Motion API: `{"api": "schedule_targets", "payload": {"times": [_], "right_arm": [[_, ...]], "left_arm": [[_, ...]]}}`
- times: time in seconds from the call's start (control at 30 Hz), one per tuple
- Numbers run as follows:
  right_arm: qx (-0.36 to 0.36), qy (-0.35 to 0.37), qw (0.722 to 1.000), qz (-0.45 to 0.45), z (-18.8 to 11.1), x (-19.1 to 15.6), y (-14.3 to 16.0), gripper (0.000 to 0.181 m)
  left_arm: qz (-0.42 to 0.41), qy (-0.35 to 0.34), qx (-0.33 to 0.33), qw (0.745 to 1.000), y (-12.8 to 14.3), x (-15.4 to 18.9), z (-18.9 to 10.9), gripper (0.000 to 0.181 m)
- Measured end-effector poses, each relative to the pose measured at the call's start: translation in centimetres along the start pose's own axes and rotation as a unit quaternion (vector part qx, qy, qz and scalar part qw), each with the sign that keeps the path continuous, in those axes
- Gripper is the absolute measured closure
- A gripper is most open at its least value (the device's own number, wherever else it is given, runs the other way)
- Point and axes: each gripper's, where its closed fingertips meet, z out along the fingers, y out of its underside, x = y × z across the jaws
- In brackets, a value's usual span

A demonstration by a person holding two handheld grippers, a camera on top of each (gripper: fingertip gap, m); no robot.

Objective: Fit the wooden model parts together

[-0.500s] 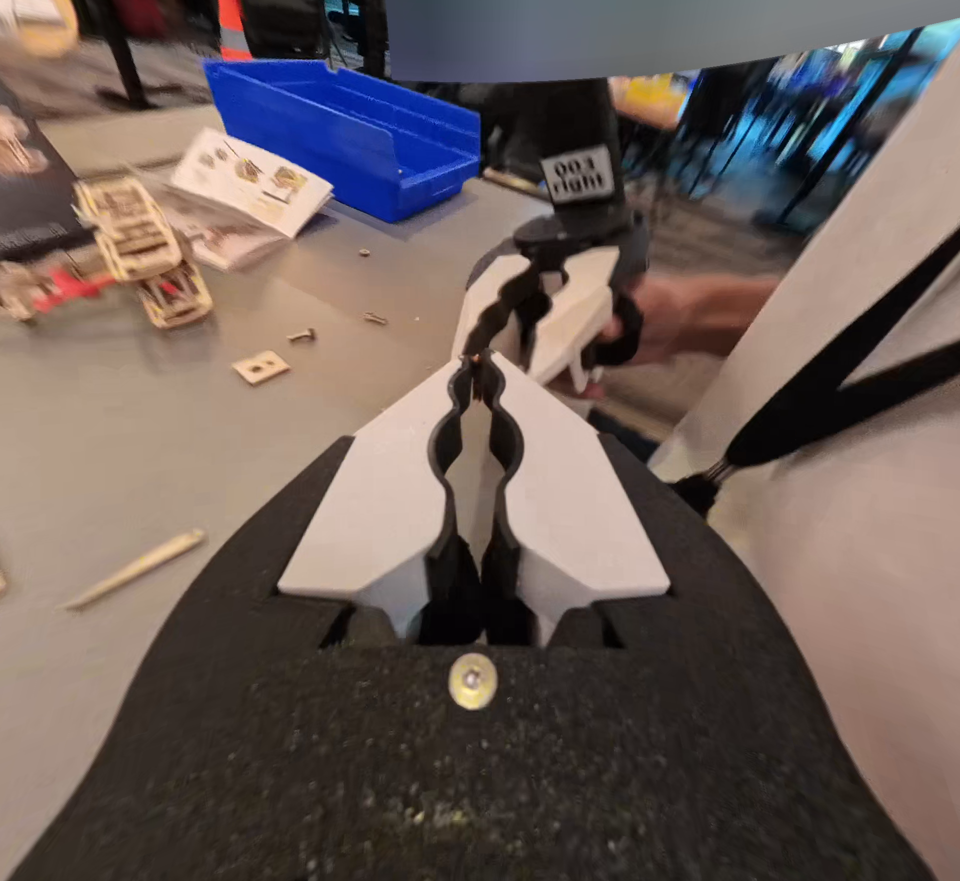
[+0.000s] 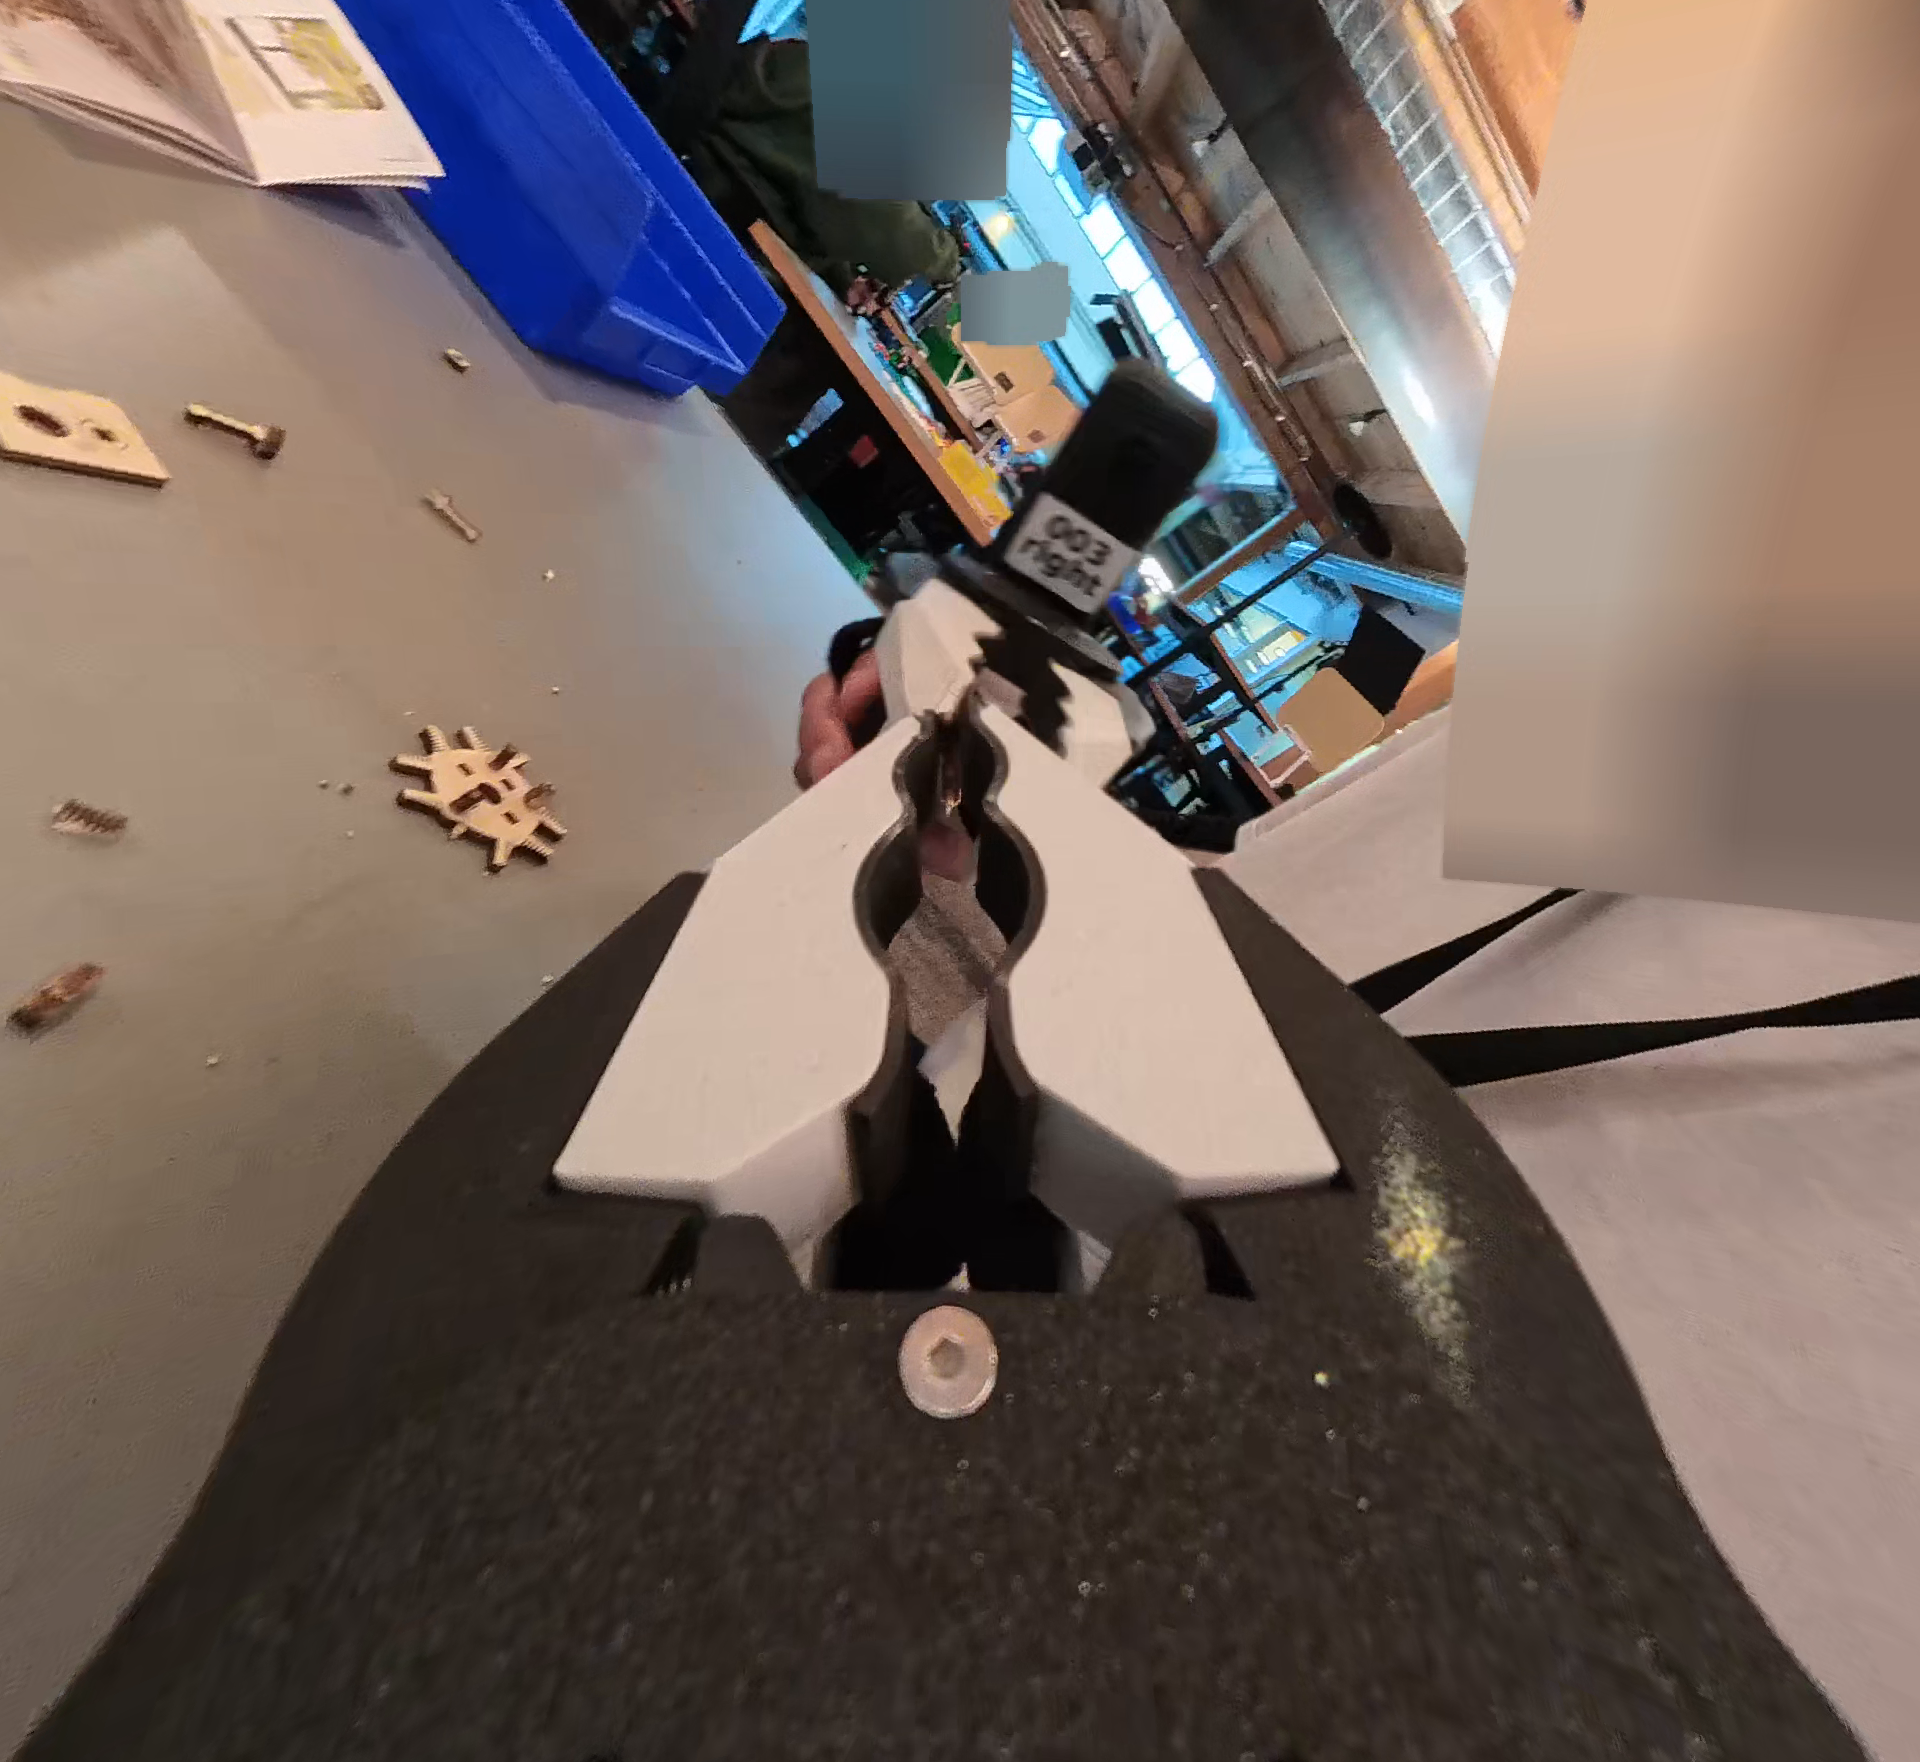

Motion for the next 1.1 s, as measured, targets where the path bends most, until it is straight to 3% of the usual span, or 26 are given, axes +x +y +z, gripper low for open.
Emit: {"api": "schedule_targets", "payload": {"times": [0.1, 0.17, 0.33, 0.53, 0.67, 0.77, 0.87, 1.0, 1.1], "right_arm": [[0.013, -0.018, 0.996, 0.084, -0.6, 0.1, -0.3, 0.17], [0.02, -0.028, 0.994, 0.101, -0.8, -0.1, -0.5, 0.178], [0.004, -0.018, 0.993, 0.117, -0.7, 0.0, 0.1, 0.178], [-0.041, -0.005, 0.991, 0.129, -0.5, 0.3, 1.7, 0.178], [-0.124, 0.026, 0.976, 0.178, -1.2, 1.4, 5.0, 0.181], [-0.177, 0.097, 0.97, 0.132, -2.4, 3.6, 6.7, 0.181], [-0.202, 0.094, 0.971, 0.082, -1.4, 2.8, 7.9, 0.181], [-0.246, 0.141, 0.956, -0.078, 0.1, 3.0, 10.2, 0.181], [-0.27, 0.157, 0.945, -0.096, -0.1, 3.1, 10.7, 0.181]], "left_arm": [[0.011, 0.014, -0.001, 1.0, 0.0, 0.7, 0.2, 0.181], [0.023, 0.011, -0.006, 1.0, 0.2, 0.9, 0.3, 0.181], [0.035, -0.006, -0.011, 0.999, 0.6, 0.7, 0.5, 0.181], [0.043, -0.029, -0.032, 0.998, 1.4, -0.2, 0.7, 0.181], [0.027, -0.102, -0.053, 0.993, 3.0, -2.9, -0.2, 0.181], [0.01, -0.177, -0.069, 0.982, 4.0, -5.6, -1.4, 0.181], [-0.027, -0.215, -0.044, 0.975, 4.4, -6.8, -1.7, 0.18], [-0.054, -0.26, 0.005, 0.964, 5.1, -7.8, -2.2, 0.181], [-0.046, -0.307, 0.036, 0.95, 4.8, -8.6, -3.9, 0.18]]}}
